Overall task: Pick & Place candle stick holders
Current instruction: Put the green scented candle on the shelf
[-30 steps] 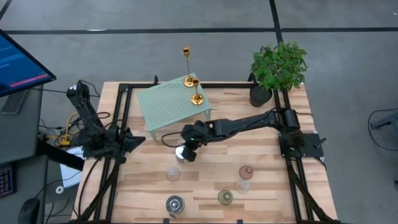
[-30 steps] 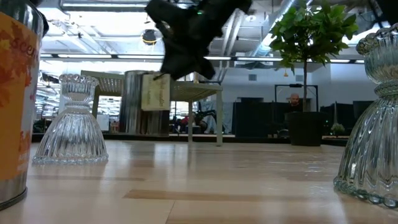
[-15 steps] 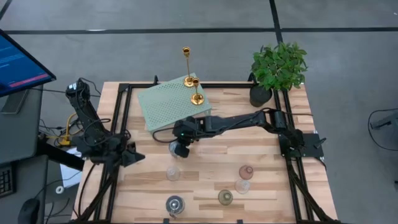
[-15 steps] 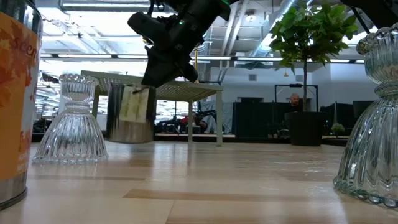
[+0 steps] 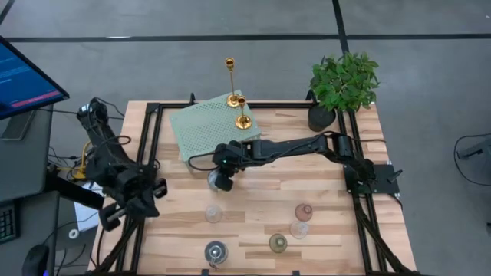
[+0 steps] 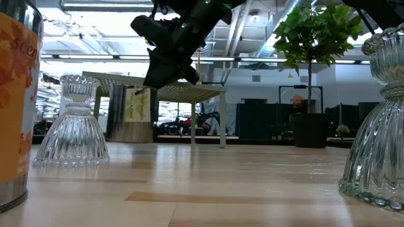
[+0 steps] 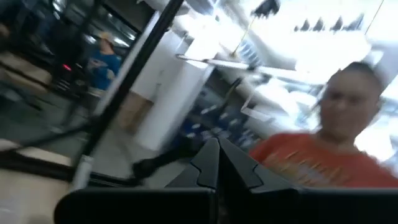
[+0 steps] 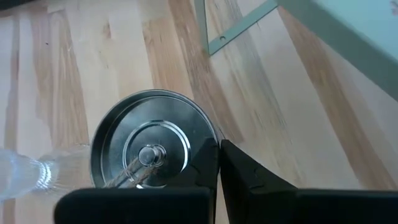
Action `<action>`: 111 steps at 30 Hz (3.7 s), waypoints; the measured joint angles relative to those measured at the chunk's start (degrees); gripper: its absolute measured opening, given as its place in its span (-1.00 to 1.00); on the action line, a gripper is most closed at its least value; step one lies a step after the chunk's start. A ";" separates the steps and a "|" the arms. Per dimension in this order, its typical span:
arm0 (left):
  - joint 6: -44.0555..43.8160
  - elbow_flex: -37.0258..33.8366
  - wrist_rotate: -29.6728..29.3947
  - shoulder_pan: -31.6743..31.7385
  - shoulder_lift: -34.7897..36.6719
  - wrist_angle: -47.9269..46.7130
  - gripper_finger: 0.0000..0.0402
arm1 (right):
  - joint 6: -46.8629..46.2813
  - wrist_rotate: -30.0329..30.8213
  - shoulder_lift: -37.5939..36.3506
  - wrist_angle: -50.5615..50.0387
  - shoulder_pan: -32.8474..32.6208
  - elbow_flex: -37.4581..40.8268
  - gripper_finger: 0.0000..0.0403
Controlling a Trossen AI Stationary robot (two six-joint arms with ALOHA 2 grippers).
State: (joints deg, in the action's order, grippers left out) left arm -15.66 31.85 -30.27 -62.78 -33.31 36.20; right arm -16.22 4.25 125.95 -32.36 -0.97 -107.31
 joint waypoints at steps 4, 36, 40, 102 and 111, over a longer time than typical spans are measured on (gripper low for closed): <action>5.16 6.73 -3.91 -0.01 -1.24 -14.01 -0.98 | -0.19 -0.40 0.00 0.03 -0.02 0.00 -0.89; -2.32 18.68 -59.82 -0.15 -9.57 -28.04 -0.84 | -4.96 16.76 -22.64 -19.43 -10.70 8.50 -0.40; -5.74 18.24 -59.72 -0.15 -12.37 -28.11 -0.93 | -13.70 19.61 -28.27 -18.50 -12.77 16.24 -0.44; -13.69 59.93 21.52 50.64 -57.88 -101.77 -0.58 | -31.88 19.42 -54.01 -35.25 -25.59 25.22 -0.45; -11.12 59.98 21.61 50.25 -64.30 -105.32 -0.33 | -33.32 12.92 -53.99 -34.59 -22.52 25.22 -0.45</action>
State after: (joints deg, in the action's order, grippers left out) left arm -26.77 91.83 -8.66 -12.53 -97.61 -69.12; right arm -49.53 17.17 71.96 -66.96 -23.50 -82.08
